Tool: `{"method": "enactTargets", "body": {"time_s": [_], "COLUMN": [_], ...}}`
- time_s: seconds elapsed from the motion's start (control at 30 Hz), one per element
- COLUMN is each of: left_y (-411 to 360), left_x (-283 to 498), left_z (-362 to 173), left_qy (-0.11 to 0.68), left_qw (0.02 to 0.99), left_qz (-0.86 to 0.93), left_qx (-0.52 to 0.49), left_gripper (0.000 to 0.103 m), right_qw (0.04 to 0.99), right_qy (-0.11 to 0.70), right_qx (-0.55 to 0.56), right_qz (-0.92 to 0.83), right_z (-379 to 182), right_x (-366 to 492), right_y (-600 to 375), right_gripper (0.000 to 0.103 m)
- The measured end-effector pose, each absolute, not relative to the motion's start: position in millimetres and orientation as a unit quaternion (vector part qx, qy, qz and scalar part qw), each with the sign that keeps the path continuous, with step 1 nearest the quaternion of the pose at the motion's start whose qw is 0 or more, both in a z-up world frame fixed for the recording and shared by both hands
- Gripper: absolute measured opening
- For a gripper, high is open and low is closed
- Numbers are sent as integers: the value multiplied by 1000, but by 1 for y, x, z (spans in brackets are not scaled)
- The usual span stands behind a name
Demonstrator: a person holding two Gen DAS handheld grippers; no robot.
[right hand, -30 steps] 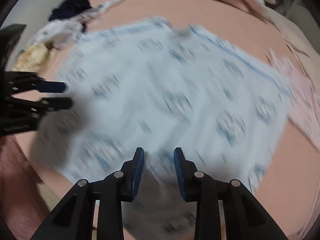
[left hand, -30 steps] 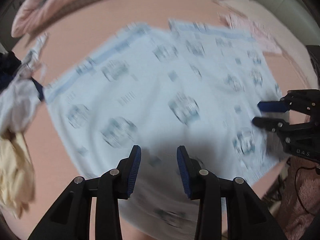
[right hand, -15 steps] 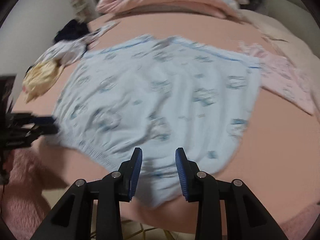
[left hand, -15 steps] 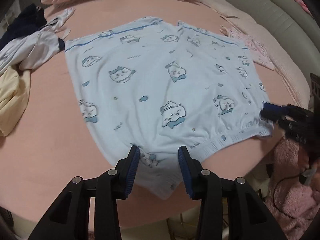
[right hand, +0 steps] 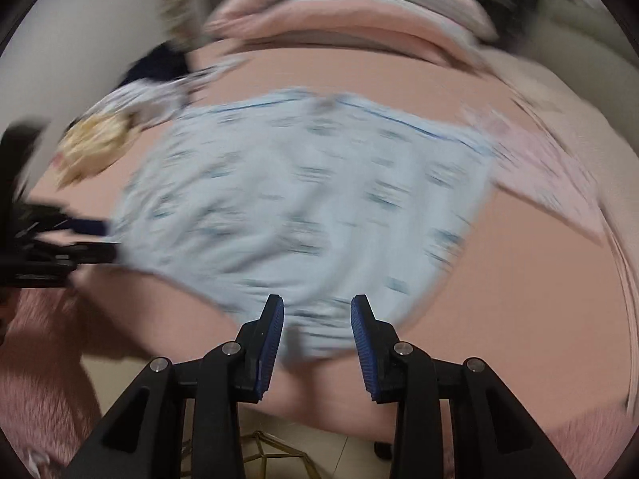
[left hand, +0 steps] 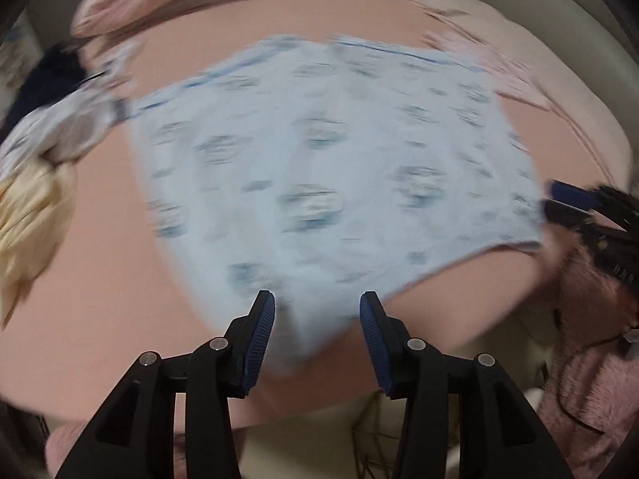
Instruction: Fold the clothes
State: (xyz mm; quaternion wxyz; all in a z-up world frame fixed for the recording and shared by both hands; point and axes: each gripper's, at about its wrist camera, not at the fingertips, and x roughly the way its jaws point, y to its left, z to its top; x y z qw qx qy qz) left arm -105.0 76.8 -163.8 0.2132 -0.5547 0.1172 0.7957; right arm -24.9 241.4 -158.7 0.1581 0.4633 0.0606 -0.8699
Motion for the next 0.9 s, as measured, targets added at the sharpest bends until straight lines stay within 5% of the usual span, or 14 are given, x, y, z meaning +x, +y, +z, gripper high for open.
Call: {"method": "enactTargets", "body": {"time_s": [0.2,0.47,0.63,0.9], "left_y": [123,113,100,99], "left_x": [-83,-98,-90,-82], "left_z": [-181,-154,-159,-173], "left_qy": [211,98,86,107], "left_qw": [195,207,192,178], "left_qz": [790,814,818,807], "left_qx": [-542,-533,-536,-552], "left_gripper": [41,41,41,42], "right_qw": [157,159,227,197], "right_qy": [133,52,55,56], "right_qx": [481,459,472,489], "right_qz": [-852,-873,-850,-848], "right_z": [-188,-166,-166,-187], "right_x": [-34,-40,-31,-38], "right_y": [202,228,215,207], "right_gripper": [34,34,34,34]}}
